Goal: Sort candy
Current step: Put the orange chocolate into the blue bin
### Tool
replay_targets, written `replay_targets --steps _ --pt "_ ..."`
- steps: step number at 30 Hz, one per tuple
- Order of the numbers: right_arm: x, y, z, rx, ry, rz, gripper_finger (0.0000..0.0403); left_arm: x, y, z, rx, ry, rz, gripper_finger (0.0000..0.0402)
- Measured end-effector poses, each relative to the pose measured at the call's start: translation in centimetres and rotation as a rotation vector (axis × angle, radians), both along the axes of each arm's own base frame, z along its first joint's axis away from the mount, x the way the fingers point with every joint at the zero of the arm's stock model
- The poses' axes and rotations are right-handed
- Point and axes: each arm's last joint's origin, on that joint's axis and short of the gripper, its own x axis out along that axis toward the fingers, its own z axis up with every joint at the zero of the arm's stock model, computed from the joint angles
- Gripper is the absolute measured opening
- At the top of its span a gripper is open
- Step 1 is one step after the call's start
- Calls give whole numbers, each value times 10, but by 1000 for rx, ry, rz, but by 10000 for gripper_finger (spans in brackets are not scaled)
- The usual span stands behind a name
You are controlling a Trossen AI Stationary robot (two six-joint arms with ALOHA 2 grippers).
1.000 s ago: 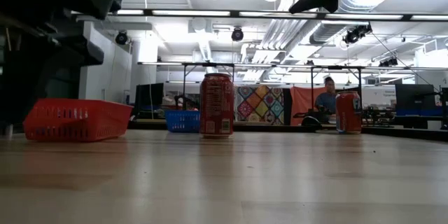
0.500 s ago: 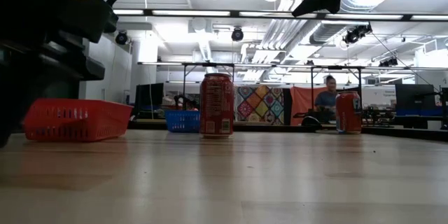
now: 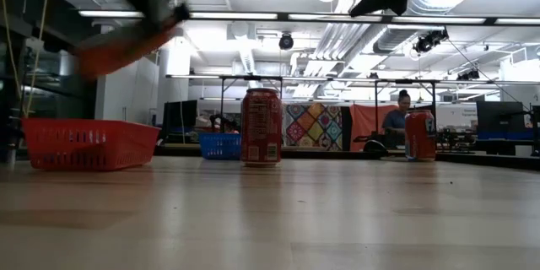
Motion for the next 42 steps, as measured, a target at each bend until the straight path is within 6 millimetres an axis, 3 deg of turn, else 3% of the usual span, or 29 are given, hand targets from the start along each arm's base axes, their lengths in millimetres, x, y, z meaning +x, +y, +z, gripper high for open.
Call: replay_targets --steps 8,12,17,20,24,30,37,42 --pt "8 0 13 -4 -163 -3 236 -30 91 108 102 -675 320 1" --pt "10 -1 18 30 -221 -24 236 -50 121 133 120 -832 394 1" --pt "12 -1 23 72 -293 -46 236 -60 145 143 100 -911 365 0" --pt "13 -1 27 70 -337 -44 236 -56 153 137 79 -1001 324 0" --pt "15 -1 34 69 -403 -42 236 -51 166 100 -18 -1119 374 0" --pt "17 -2 37 93 -447 -72 236 -60 197 45 -30 -1194 663 0" --pt "28 -7 30 65 -448 -203 236 -48 250 26 -8 -956 948 0" --pt "38 -11 24 129 -470 -268 236 -27 290 3 119 -556 1050 0"
